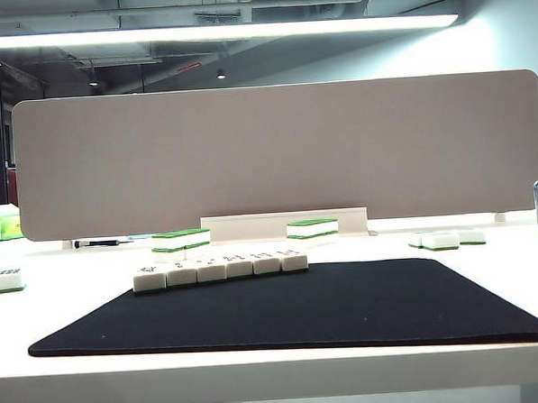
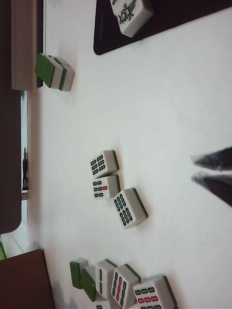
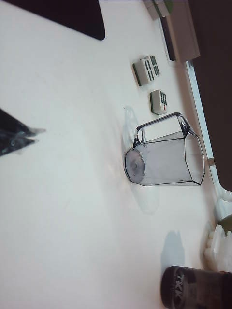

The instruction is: Align six mahjong tiles in a row on the table.

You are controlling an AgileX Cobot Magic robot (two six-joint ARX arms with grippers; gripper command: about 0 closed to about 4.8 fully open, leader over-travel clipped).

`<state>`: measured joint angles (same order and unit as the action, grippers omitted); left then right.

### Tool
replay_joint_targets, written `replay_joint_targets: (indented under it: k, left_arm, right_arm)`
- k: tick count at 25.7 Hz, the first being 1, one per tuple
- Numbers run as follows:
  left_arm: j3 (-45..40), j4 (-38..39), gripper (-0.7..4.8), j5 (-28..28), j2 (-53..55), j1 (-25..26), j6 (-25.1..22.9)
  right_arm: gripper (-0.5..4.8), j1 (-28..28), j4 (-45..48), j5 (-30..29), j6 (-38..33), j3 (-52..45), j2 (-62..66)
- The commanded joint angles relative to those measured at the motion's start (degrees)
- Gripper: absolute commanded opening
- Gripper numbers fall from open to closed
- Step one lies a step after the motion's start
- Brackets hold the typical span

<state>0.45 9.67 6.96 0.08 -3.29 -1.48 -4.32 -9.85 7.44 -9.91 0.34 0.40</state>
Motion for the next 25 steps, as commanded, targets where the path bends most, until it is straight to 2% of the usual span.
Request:
replay_joint_targets:
  k: [1,25]
  left_arm:
    - [-0.1,0.4,0.18,-0.4,0.0,0.1,0.0]
    - [-0.1,0.4,0.19,-0.4,0.0,0.1,0.0]
  right_arm:
    - [-0.01,0.0,0.0,0.0,1.2,0.0,-0.5]
    - [-0.01,0.0,0.1,-0.5,0.6,0.0,-0.5]
